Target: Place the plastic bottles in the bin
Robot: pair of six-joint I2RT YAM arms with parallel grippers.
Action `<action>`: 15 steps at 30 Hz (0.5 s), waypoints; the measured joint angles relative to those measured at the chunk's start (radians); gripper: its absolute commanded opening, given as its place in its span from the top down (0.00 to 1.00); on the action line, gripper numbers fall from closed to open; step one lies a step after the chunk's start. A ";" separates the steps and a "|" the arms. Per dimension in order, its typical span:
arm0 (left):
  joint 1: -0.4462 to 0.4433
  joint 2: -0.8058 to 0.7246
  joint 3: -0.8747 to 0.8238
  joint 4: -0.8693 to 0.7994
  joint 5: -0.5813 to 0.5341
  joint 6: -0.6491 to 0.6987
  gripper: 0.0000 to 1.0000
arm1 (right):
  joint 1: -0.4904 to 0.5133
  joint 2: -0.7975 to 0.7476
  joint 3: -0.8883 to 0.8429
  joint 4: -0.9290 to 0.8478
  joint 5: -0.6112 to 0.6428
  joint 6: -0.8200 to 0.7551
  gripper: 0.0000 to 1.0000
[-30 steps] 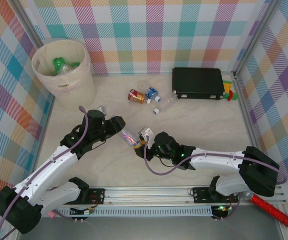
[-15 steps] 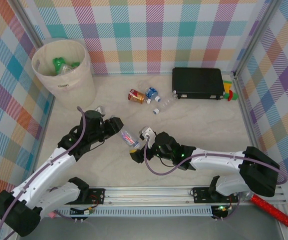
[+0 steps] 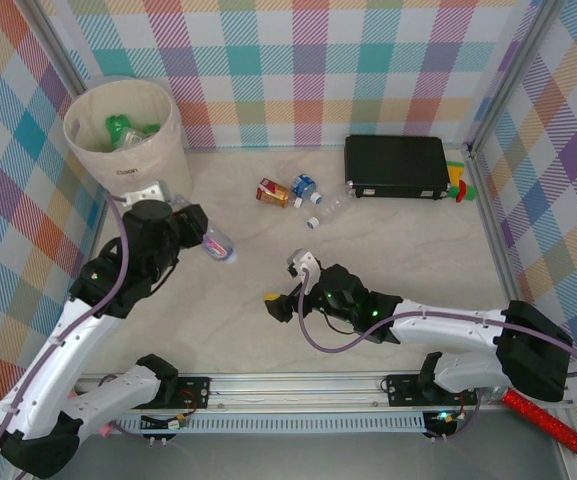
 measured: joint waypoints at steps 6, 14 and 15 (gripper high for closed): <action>0.002 0.064 0.133 -0.021 -0.167 0.130 0.55 | 0.000 -0.048 -0.024 0.001 0.011 0.000 0.01; 0.048 0.167 0.285 -0.046 -0.239 0.228 0.55 | 0.000 -0.093 -0.032 0.001 0.011 0.000 0.01; 0.054 0.171 0.296 -0.046 -0.240 0.236 0.56 | 0.000 -0.099 -0.033 0.001 0.011 0.000 0.01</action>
